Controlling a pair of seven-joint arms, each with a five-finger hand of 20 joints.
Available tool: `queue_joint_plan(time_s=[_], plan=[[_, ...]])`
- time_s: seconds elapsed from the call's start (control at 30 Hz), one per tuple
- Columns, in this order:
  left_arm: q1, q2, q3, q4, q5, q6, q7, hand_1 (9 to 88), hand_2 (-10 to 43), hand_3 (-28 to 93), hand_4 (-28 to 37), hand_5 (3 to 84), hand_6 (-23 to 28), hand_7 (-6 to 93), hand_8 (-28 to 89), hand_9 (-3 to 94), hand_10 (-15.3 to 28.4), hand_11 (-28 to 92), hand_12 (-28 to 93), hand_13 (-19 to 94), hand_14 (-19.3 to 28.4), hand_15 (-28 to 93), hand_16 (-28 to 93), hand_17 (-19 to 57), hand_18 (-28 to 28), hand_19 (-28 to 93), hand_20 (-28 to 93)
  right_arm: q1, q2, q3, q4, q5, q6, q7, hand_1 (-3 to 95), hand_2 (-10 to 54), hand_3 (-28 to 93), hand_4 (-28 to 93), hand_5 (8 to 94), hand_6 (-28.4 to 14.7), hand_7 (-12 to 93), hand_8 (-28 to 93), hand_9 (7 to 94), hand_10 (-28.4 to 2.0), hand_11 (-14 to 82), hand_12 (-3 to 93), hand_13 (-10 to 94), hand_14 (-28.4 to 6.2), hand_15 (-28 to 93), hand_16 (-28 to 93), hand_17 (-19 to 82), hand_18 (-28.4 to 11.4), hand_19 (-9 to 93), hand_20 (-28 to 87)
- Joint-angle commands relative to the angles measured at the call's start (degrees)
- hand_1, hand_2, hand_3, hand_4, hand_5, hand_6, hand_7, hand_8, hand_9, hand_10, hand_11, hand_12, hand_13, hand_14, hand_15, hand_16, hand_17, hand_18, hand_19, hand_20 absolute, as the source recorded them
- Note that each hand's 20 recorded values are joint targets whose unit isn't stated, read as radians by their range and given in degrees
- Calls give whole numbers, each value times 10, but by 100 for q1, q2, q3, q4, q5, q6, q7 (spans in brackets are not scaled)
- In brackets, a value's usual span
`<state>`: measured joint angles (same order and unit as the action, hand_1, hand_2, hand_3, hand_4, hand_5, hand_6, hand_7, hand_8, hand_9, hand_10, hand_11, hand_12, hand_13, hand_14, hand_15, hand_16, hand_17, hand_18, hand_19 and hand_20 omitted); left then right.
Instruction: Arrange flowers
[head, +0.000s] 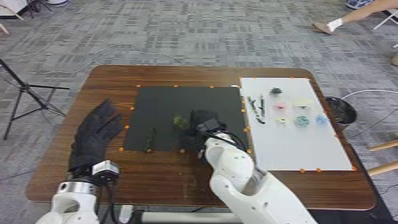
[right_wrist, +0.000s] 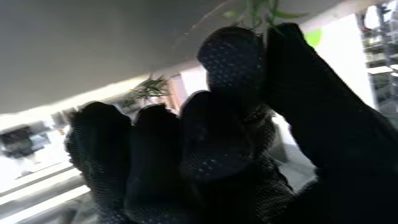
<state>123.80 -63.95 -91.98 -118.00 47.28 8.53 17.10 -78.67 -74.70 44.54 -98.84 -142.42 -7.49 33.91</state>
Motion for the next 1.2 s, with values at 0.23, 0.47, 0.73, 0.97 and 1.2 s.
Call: queue_joint_plan(time_s=[0.23,0.47,0.73,0.97,1.2], plan=[[-375,78,194,152,16,-240,-168,239,-40,671,-279,263,17,211,-110,242,110,147,173,213,141,188,51,-119,209,444,64,-259,-450,188,321,158,8,346,392,-93,840,-186,859,11,484,246,912,-75,599,471,816,-98,860,449,537,-219,932,742],[-622,145,323,253,20,-342,-207,239,-40,672,-279,263,17,210,-110,241,110,146,173,213,141,188,51,-119,209,444,64,-192,-559,35,299,276,180,385,395,-94,839,-195,861,12,472,245,914,-74,593,469,816,-97,857,452,538,-218,932,741],[-876,128,475,336,0,-436,-98,239,-41,672,-280,263,17,210,-110,241,110,143,174,212,140,186,51,-119,208,443,64,-110,-625,-26,478,112,270,237,397,-94,838,-202,861,12,463,252,912,-74,587,468,816,-96,853,455,536,-219,932,743],[-754,73,424,297,-1,-429,-88,240,-40,670,-280,262,17,210,-110,241,110,143,175,212,141,187,52,-119,209,443,64,-81,-564,103,602,83,263,259,394,-95,841,-203,861,12,458,253,911,-73,587,467,814,-96,851,458,535,-215,932,740],[-719,61,405,304,-13,-404,50,240,-40,671,-279,262,16,211,-110,241,109,144,175,213,141,187,52,-119,209,443,64,-108,-530,183,560,9,143,133,319,-95,831,-231,855,14,510,62,900,-74,594,475,801,-96,852,462,523,-214,932,737]])
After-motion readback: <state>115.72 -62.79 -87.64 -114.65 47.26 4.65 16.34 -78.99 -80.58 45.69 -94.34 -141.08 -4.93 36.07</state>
